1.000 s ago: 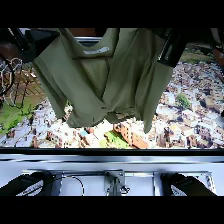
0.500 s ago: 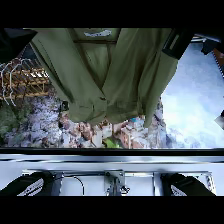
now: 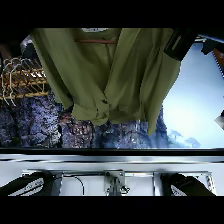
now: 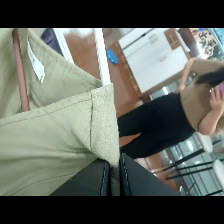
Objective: Fold the shirts.
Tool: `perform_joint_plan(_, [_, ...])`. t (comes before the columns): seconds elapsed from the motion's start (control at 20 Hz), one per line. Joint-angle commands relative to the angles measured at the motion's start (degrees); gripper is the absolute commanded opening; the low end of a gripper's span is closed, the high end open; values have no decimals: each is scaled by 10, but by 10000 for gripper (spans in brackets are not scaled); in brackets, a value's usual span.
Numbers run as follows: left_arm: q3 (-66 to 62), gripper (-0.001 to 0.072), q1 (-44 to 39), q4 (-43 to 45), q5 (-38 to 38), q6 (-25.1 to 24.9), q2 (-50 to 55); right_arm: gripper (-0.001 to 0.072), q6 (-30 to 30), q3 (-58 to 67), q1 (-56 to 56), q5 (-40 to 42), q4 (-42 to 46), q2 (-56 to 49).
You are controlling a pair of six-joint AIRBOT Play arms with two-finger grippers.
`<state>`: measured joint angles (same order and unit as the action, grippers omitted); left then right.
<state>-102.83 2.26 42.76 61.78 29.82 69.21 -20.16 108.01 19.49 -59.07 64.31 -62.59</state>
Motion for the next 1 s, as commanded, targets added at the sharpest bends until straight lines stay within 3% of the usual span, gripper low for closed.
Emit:
perform_joint_plan(0.0, [-1,57,5,-13,-34,-11,2,73,0,0,0,15,3,1])
perform_joint_plan(0.15, [-1,76,4,-12,-31,-11,0,73,0,0,0,41,3,1])
perform_joint_plan(0.25, [-1,298,9,-12,-32,-11,-6,73,0,0,0,40,1,1])
perform_joint_plan(0.35, [-1,466,20,-12,-34,-11,-17,72,-2,0,0,41,1,1])
perform_joint_plan(0.5, [-1,473,34,-12,-57,-9,-40,73,-25,0,0,66,10,1])
perform_joint_plan(0.7, [-1,467,33,-13,-139,57,-64,72,-85,0,0,145,49,1])
perform_joint_plan(0.95, [0,467,33,-12,-146,130,-65,73,-193,0,0,158,53,6])
